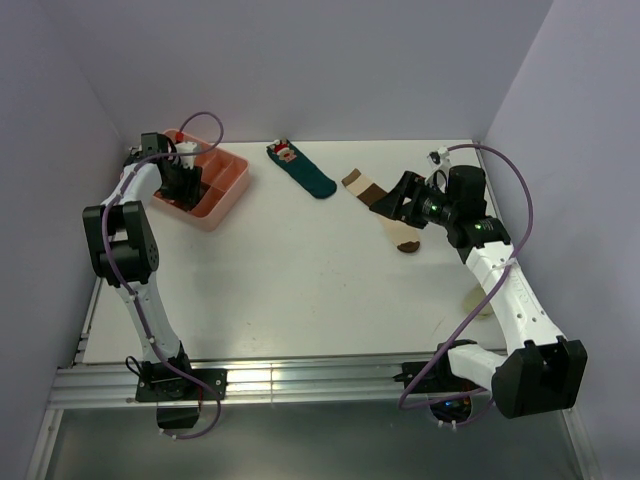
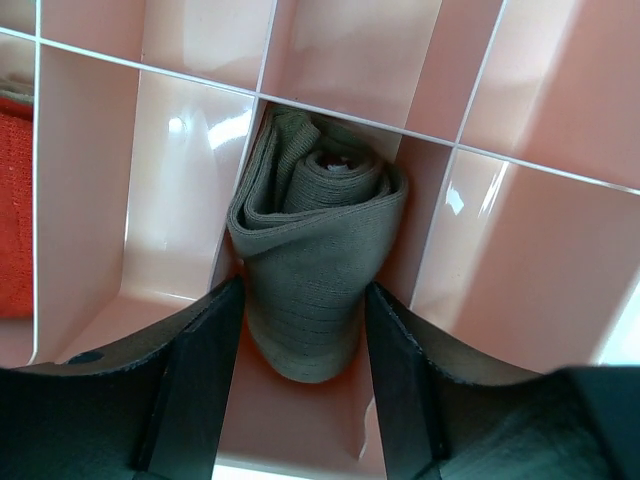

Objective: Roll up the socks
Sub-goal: Place the sock in the storage box.

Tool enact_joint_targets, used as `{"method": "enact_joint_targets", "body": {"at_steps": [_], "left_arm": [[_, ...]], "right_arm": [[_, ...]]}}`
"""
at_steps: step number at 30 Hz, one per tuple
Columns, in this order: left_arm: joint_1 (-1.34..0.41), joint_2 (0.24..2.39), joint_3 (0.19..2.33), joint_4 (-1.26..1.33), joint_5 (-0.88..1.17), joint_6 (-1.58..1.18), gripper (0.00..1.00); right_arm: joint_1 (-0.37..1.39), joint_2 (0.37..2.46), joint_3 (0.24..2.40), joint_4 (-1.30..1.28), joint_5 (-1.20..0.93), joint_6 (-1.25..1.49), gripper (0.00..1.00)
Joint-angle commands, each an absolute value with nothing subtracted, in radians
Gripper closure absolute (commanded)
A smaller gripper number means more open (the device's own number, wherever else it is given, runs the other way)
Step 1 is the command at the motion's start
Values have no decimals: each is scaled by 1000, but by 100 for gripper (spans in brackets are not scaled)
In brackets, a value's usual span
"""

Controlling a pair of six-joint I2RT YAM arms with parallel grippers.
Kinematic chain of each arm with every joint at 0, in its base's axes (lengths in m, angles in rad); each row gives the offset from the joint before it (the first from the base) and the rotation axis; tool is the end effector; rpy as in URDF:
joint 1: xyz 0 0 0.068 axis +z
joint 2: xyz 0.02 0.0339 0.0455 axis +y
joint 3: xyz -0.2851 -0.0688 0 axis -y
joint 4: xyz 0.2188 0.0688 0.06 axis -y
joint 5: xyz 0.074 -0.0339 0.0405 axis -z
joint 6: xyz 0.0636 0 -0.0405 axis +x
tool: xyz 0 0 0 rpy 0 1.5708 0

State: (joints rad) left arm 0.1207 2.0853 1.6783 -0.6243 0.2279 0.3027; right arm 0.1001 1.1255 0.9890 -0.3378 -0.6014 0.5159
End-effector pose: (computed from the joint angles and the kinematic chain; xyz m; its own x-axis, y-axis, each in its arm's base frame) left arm 0.4532 0.0405 0.2135 -0.8136 0.1938 -0.5481 0.2519 0.9672 -0.0319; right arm 0.2298 0.0593 0.3427 -0.6830 0.3402 -0.6463 -0.2831 0.6924 0.6636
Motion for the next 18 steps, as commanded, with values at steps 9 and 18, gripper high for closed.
{"method": "enact_joint_targets", "body": {"at_steps": [9,18], "left_arm": [[114,1962,1707,-621,239,250,40],[114,1936,1670,-476,327,175,41]], "right_arm": [[91,1098,982,-290,-635,515,23],[92,1077,957,-275,-635,526,23]]}}
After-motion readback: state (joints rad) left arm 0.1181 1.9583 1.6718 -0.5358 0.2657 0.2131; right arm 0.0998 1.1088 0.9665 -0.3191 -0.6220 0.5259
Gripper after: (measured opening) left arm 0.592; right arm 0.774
